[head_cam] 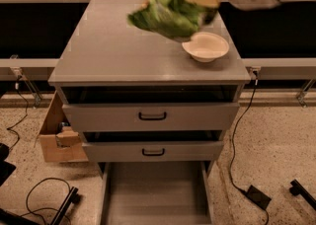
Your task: Place green rice chip bag into bottom drawer
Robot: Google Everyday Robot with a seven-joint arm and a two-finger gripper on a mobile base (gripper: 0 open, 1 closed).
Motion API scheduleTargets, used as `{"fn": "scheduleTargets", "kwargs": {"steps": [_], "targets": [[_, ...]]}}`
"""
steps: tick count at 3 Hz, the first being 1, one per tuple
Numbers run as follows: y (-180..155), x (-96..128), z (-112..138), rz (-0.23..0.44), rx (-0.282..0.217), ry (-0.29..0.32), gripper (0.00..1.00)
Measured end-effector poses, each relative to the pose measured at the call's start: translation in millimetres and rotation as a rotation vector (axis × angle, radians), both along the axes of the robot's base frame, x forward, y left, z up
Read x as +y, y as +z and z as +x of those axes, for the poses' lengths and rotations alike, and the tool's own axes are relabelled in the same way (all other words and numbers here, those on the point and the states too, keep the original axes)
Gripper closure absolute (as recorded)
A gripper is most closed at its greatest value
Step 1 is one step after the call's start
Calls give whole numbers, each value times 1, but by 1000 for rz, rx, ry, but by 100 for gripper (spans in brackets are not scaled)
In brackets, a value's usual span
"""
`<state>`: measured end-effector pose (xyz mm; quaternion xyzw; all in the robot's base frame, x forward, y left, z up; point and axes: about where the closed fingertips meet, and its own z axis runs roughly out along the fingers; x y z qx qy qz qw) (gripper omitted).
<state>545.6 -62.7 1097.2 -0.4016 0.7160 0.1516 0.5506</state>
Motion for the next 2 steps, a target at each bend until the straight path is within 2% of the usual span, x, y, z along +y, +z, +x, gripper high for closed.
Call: {"fn": "scheduleTargets", "kwargs": {"steps": [1,2], "targets": [[-62,-26,-57,50,156,-32,100],[-140,-71,-107,130,318,-100,100]]}}
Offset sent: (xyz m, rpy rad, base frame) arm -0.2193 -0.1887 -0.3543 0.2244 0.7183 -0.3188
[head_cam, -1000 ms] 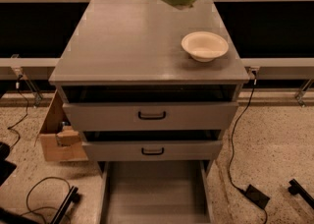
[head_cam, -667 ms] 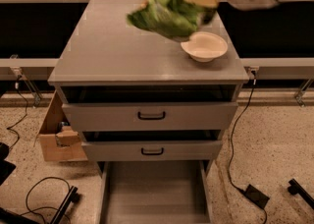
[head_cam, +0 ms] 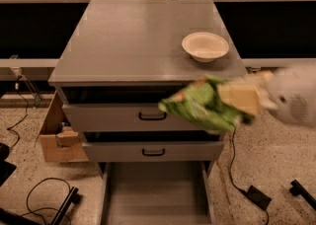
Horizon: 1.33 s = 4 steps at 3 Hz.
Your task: Place green rice chip bag into bottom drawer
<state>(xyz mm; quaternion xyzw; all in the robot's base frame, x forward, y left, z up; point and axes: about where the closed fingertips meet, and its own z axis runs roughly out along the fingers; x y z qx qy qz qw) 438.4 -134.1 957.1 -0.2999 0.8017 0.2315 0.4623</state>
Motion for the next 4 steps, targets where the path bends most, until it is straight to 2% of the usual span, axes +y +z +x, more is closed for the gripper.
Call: {"fn": "scheduleTargets", "kwargs": {"steps": [1,3,4], "targets": [[-45,-29,-31,11,90,-76,100],[-51,-20,-25,32,100,-59,100],[-97,-5,-18,127,188,-62,100]]}}
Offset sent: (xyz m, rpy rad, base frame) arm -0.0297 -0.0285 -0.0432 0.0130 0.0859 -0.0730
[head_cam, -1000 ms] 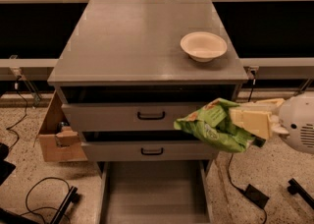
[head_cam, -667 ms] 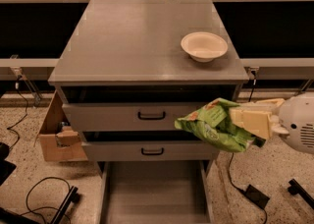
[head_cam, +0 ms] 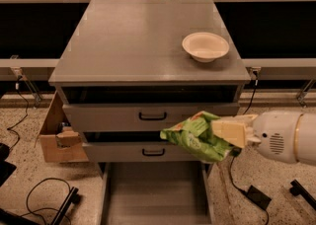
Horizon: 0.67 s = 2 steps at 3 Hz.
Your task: Place green rice chip bag into bottom drawer
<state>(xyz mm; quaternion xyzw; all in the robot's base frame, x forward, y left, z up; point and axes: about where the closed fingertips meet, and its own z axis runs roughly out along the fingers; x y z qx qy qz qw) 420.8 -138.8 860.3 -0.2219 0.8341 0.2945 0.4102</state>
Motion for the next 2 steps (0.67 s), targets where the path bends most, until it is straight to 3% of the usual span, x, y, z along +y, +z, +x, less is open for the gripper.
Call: {"fn": "scheduleTargets", "kwargs": {"steps": [2], "targets": [[-146,39,2,237,211,8,100]]}}
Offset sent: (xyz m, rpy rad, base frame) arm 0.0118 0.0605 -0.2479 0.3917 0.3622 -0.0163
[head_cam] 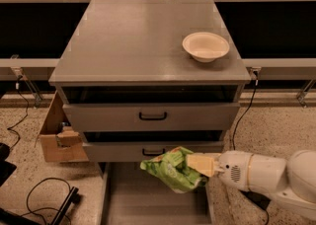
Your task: Place green rice chip bag into bottom drawer
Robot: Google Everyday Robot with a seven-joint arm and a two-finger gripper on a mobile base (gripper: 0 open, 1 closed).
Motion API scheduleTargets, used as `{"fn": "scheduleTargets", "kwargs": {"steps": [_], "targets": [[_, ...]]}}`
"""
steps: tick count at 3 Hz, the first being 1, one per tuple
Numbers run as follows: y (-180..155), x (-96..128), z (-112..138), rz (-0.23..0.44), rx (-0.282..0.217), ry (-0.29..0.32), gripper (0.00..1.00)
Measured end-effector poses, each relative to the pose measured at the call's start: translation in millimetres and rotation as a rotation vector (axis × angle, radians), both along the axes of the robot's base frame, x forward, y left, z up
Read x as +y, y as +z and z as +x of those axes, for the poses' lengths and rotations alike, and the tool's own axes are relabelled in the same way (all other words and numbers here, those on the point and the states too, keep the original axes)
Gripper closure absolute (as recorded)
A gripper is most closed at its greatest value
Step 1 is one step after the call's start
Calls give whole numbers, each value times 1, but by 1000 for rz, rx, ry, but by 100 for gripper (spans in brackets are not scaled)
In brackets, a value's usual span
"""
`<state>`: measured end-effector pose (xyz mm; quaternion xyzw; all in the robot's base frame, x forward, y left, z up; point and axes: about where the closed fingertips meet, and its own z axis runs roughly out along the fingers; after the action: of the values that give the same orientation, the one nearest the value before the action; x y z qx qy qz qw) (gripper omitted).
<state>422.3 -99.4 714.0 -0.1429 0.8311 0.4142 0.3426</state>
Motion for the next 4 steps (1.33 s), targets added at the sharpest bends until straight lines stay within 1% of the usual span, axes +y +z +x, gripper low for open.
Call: {"fn": "scheduleTargets", "kwargs": {"steps": [1,2,3,4], "targets": [[-71,29,13,101,101,-19,100],[-136,48,24,144,200,-60,100],[-197,68,28,147,303,-128,100],[-234,81,37,120,342,-182,100]]}}
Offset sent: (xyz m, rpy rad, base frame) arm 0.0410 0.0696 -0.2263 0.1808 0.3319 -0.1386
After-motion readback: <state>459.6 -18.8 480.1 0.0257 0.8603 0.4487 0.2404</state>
